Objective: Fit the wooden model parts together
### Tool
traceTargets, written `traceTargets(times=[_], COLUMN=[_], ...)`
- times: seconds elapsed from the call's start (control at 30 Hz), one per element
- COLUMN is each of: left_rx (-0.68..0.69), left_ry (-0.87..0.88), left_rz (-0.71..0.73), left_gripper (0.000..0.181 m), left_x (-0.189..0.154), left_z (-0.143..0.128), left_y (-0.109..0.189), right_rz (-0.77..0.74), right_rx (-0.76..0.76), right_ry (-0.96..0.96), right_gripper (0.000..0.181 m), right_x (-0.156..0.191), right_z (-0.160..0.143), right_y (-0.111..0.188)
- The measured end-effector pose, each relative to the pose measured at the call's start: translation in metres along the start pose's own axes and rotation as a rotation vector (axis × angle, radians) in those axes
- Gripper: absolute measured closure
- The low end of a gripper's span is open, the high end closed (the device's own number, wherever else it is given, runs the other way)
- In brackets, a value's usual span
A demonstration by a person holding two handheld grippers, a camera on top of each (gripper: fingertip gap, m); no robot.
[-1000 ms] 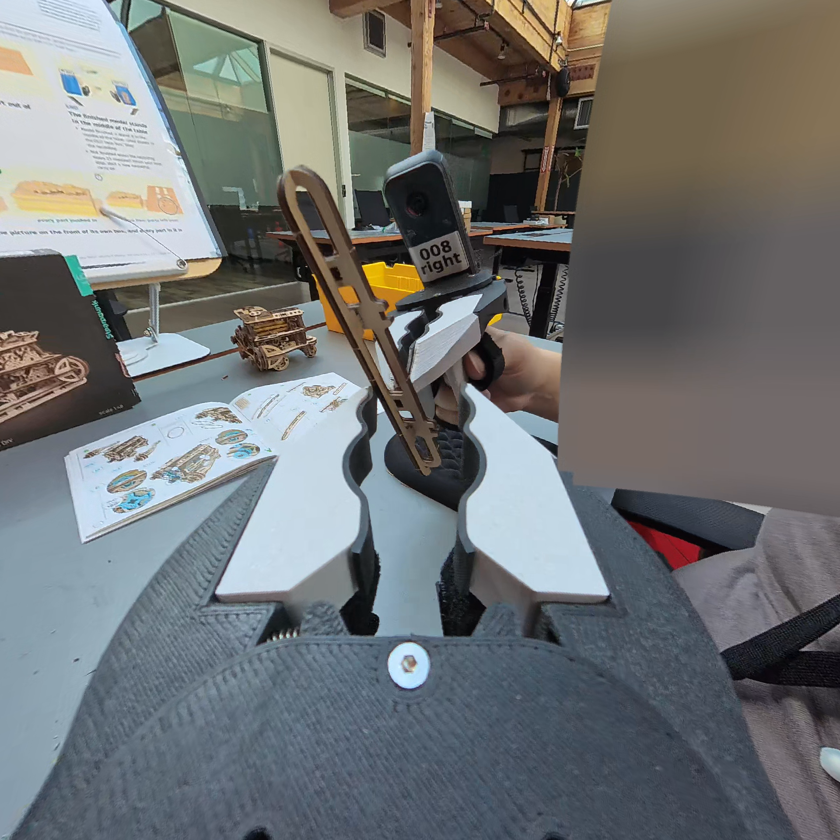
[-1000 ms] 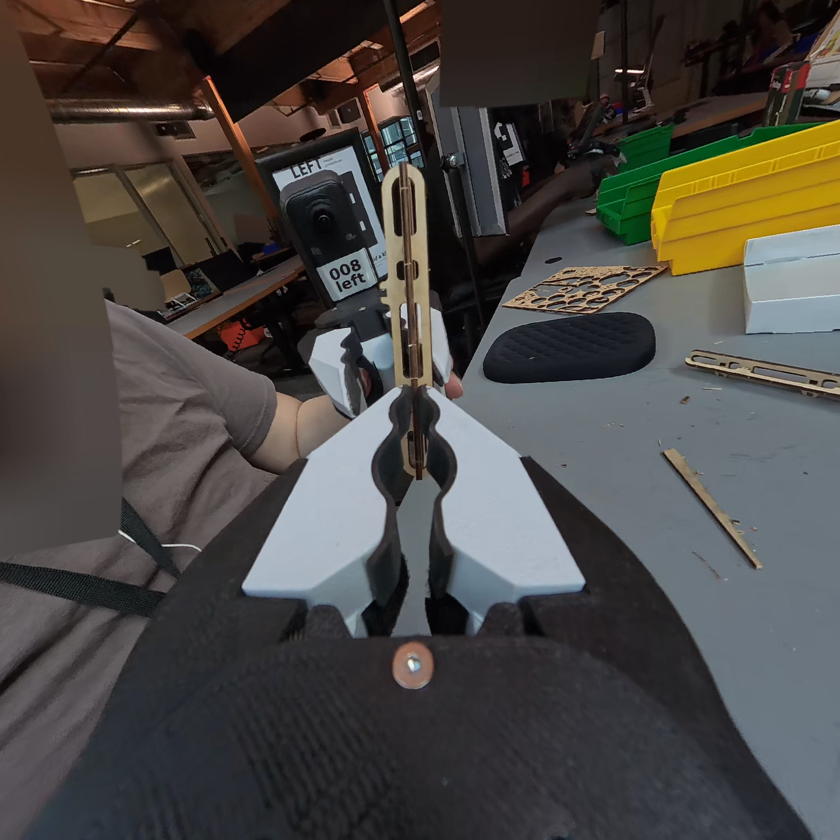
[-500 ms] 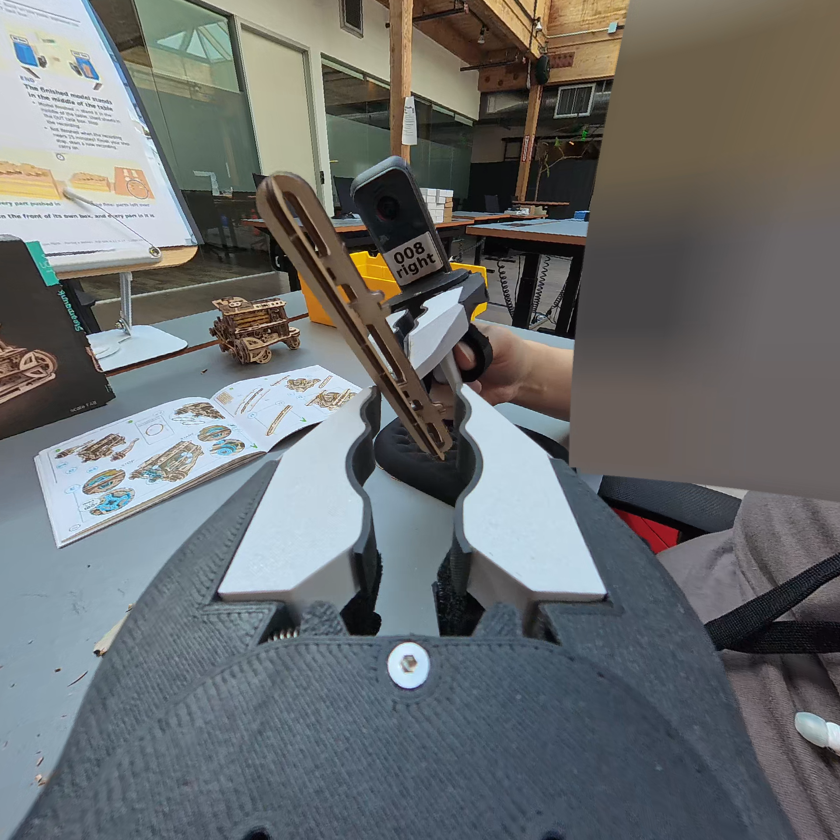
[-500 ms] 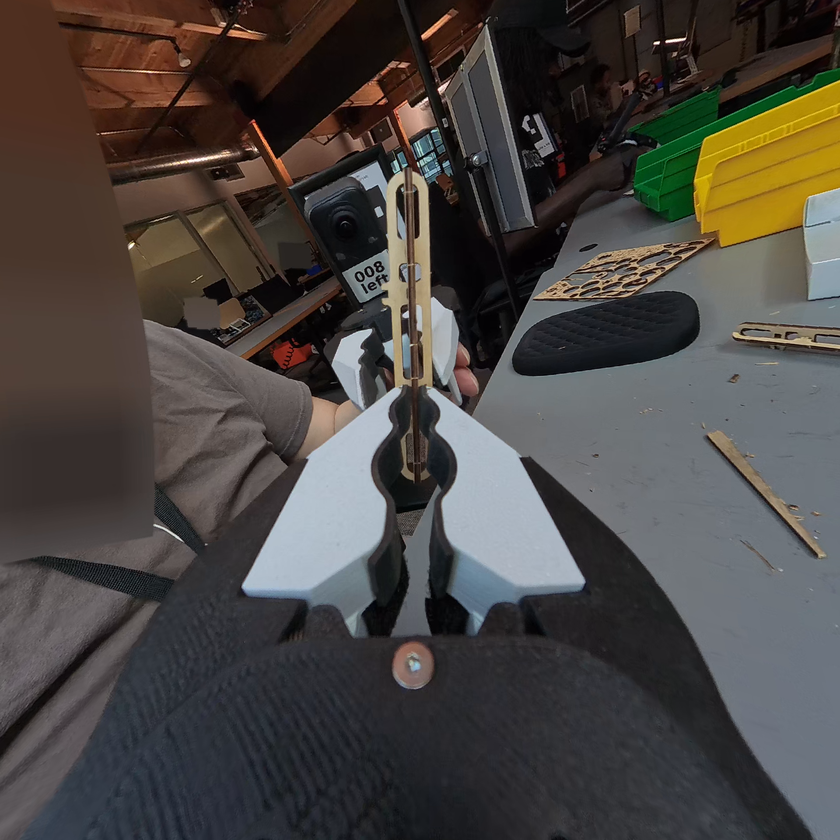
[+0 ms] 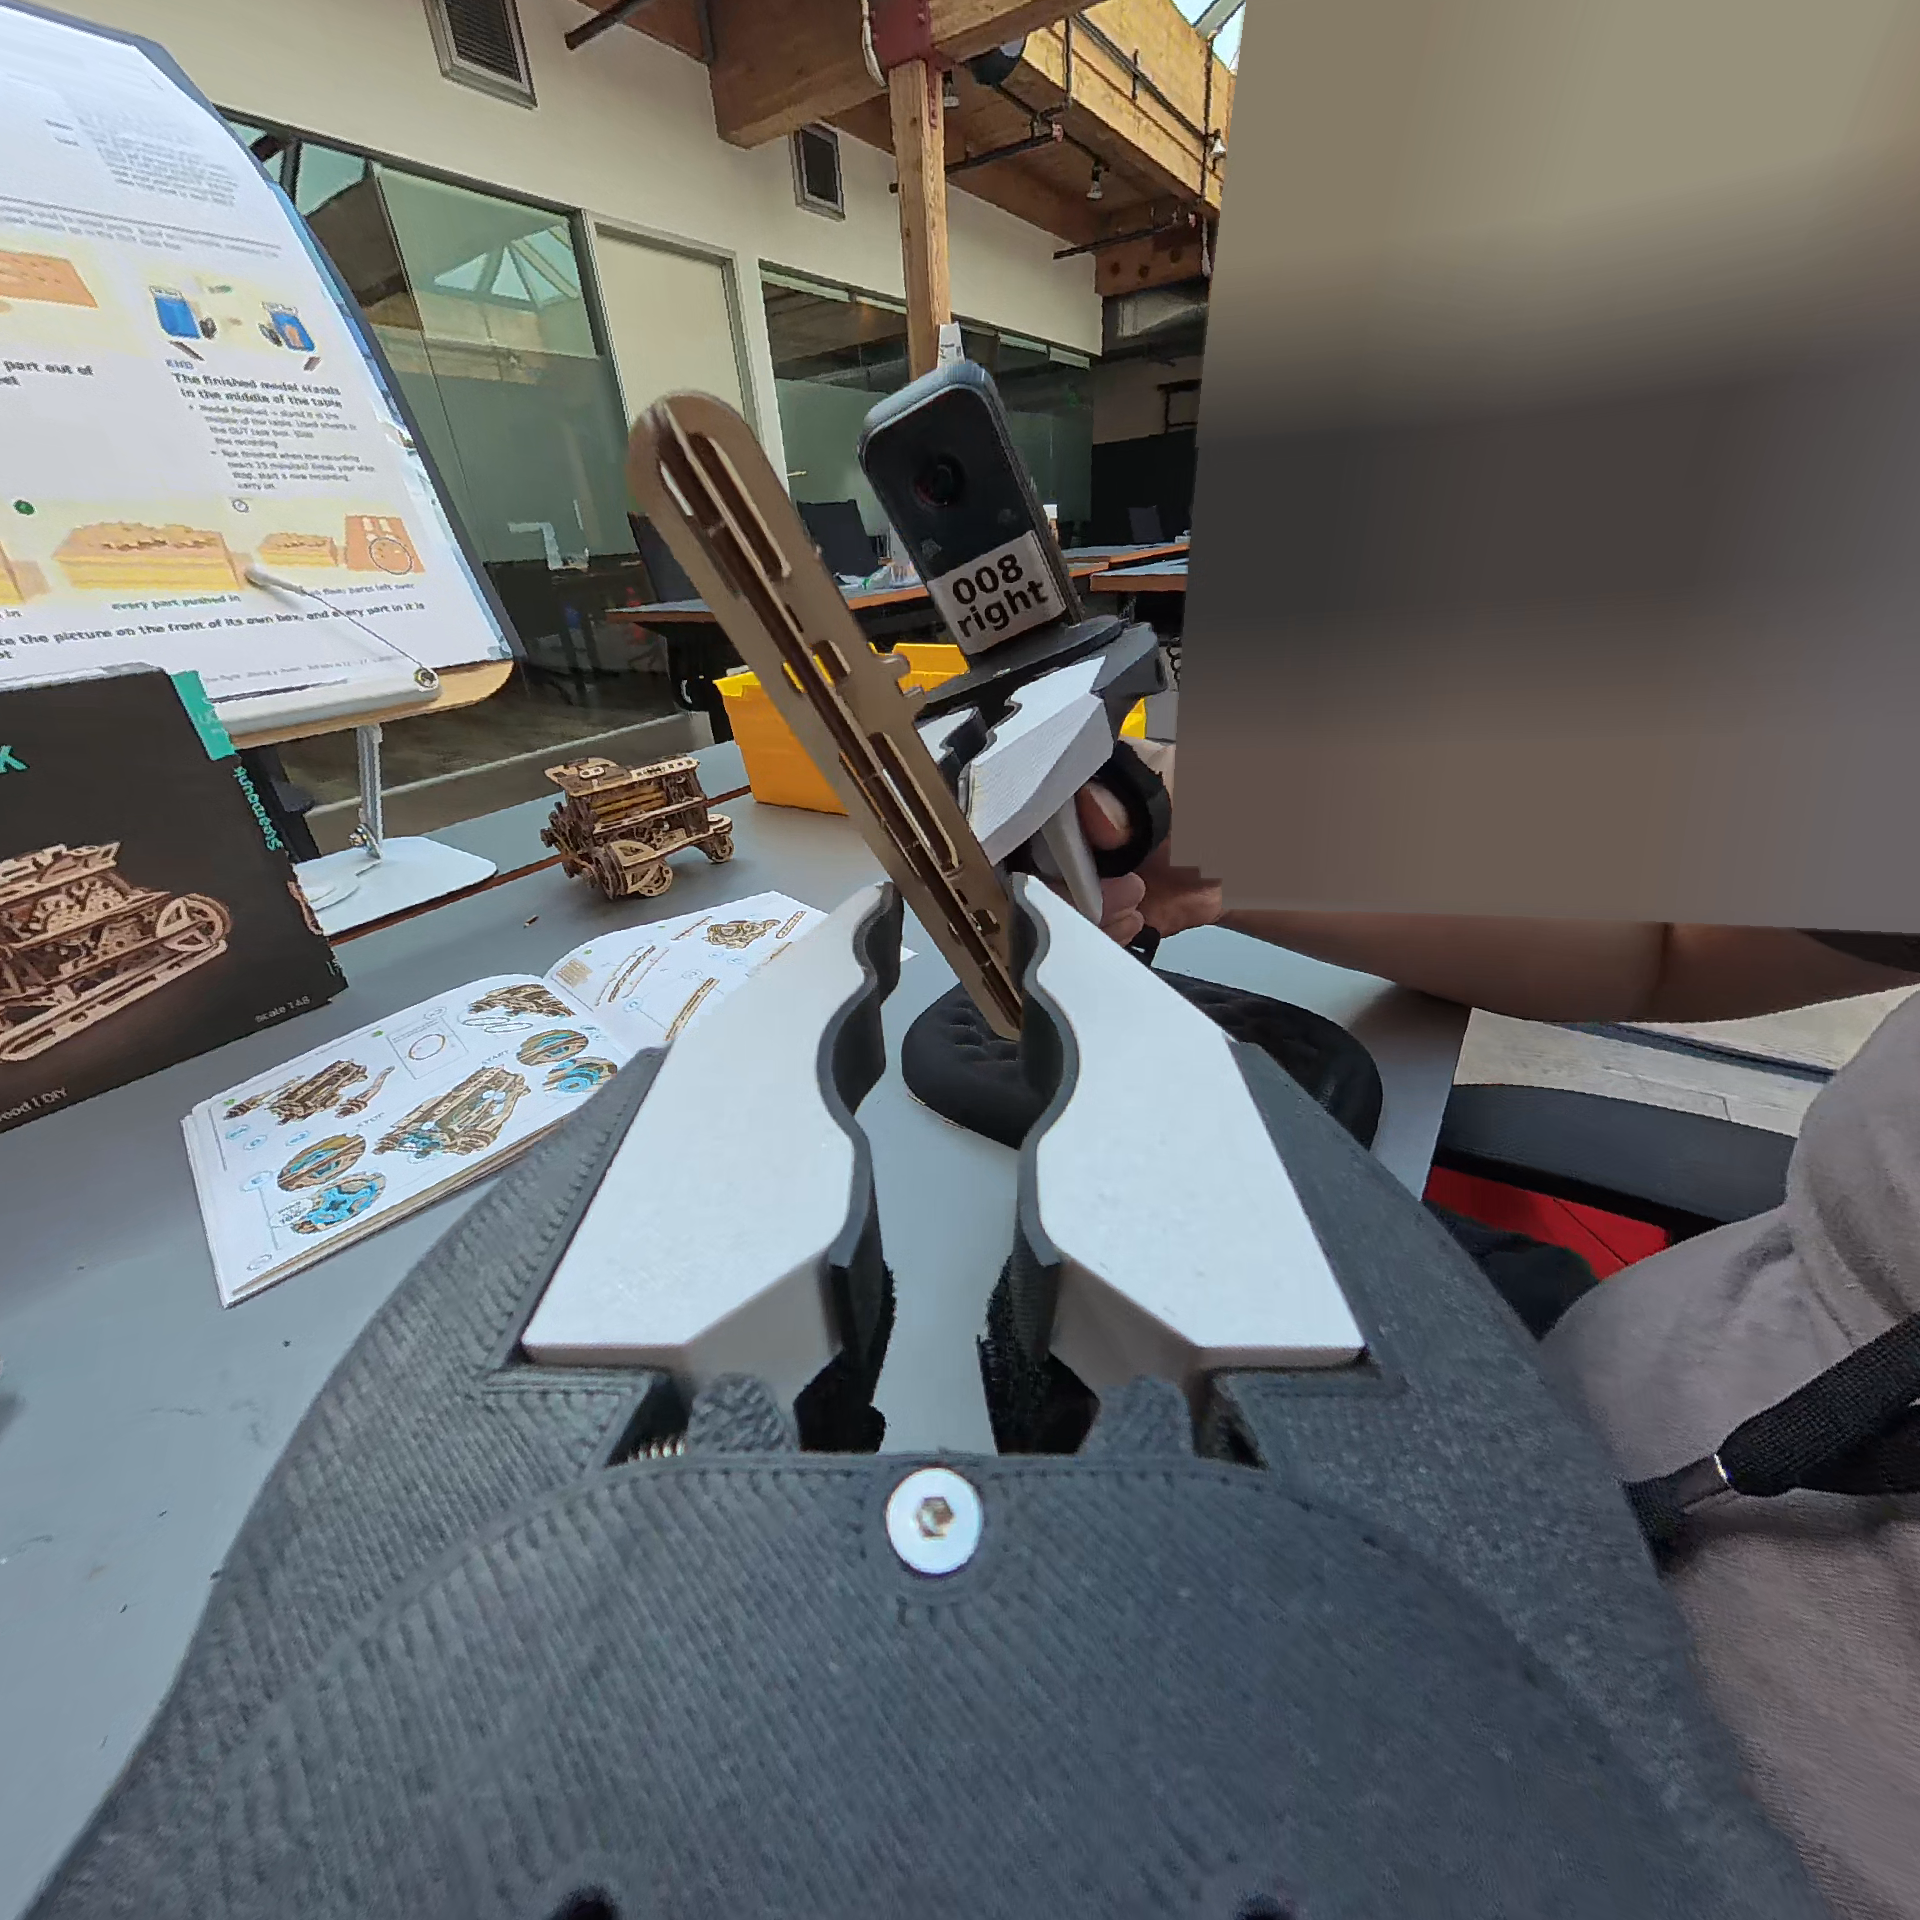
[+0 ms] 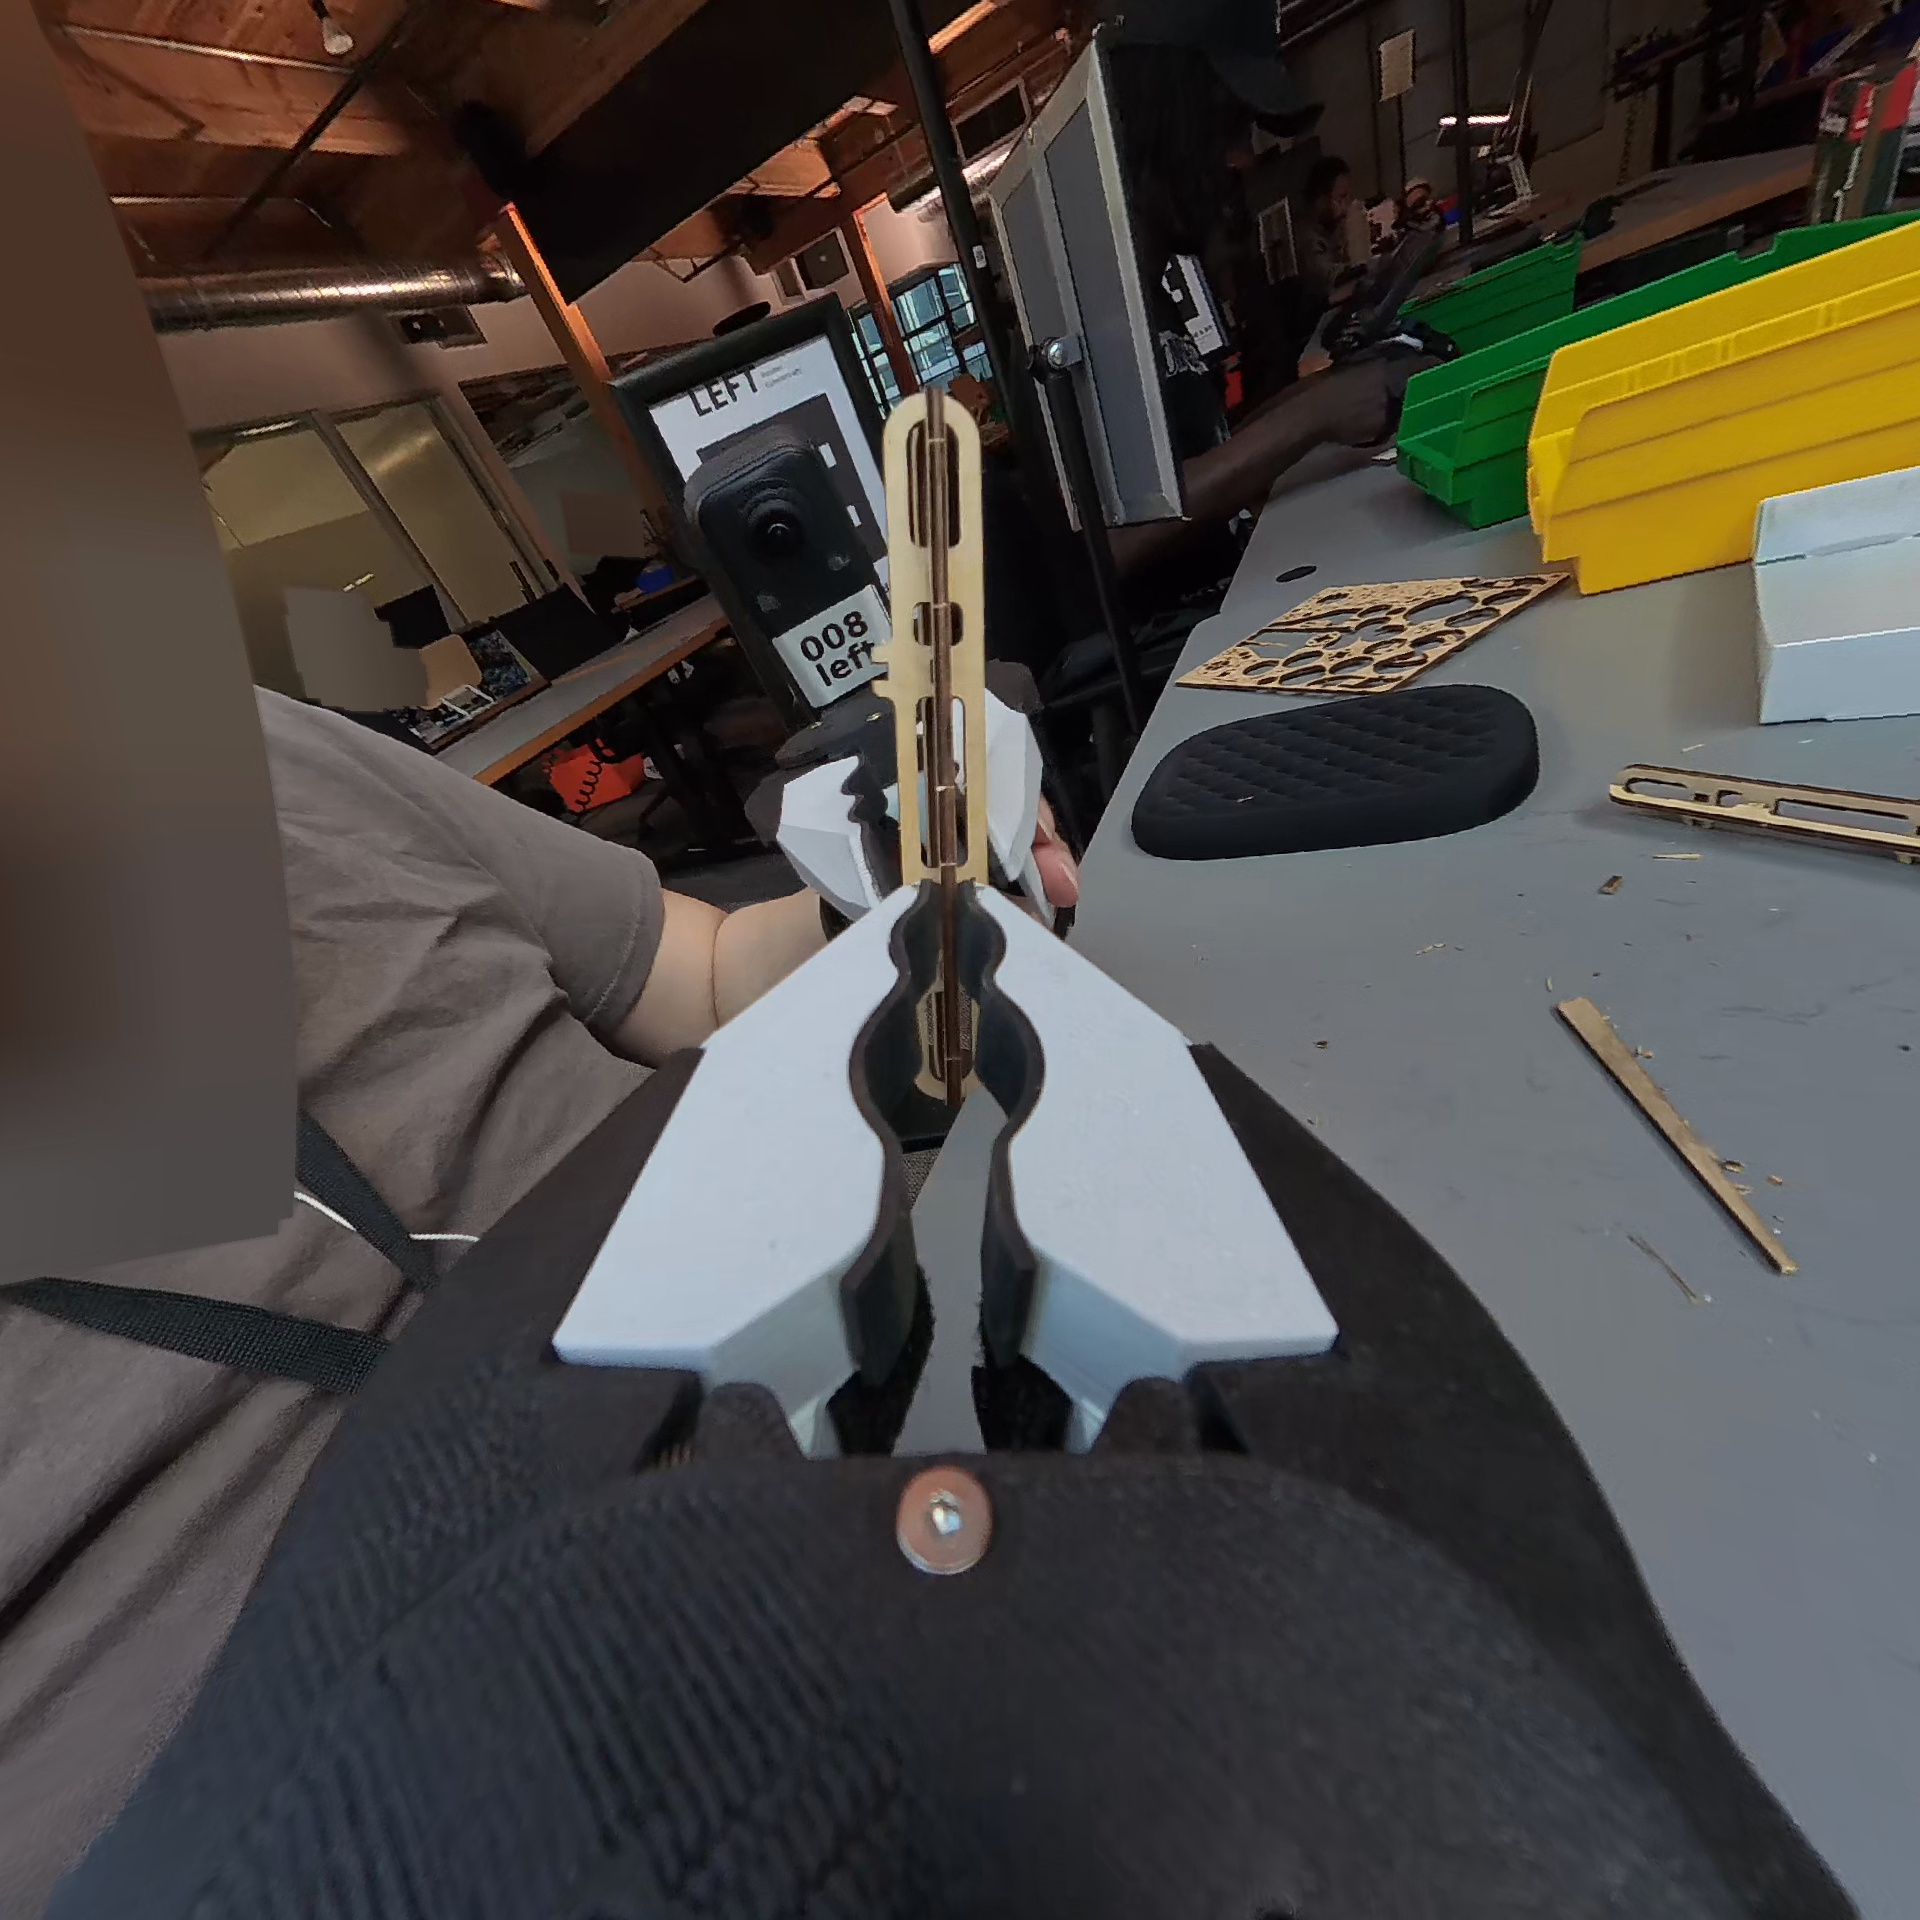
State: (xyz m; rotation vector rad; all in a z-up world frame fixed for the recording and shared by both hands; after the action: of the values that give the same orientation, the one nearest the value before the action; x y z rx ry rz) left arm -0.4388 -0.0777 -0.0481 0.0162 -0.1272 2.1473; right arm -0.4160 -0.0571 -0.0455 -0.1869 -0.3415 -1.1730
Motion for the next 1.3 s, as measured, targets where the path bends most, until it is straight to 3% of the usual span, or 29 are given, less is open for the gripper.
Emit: traceTargets(times=[0.43, 0.7, 0.97, 1.3], left_rx=[-0.118, -0.161, -0.189, -0.171], left_ry=[-0.008, -0.025, -0.105, -0.118], left_rz=[-0.028, -0.071, -0.060, -0.074], left_gripper=[0.165, 0.166, 0.166, 0.166], left_x=[-0.010, -0.020, -0.027, -0.027], left_z=[0.009, 0.015, 0.021, 0.021], left_y=[0.004, 0.007, 0.010, 0.011], right_rz=[-0.024, 0.037, -0.085, -0.137], right_rx=[-0.013, -0.015, 0.033, 0.046], right_ry=[0.140, 0.151, 0.395, 0.446], right_gripper=[0.181, 0.181, 0.181, 0.181], right_x=[0.015, 0.027, 0.040, 0.040], right_z=[0.005, 0.006, 0.009, 0.008], right_y=[-0.002, -0.004, -0.006, -0.007])
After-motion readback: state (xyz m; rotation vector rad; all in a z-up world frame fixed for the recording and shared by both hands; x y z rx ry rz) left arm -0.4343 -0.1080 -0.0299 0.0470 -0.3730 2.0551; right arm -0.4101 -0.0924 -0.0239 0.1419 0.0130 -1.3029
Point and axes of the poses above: each gripper's, where its closed fingertips meet, y back along the fingers, z out of its top, x = y × z across the jaws, the point moved 2 cm from there along y, back along the fingers, and after that the axes turned 3 degrees about -z, right-handed, at the moved point
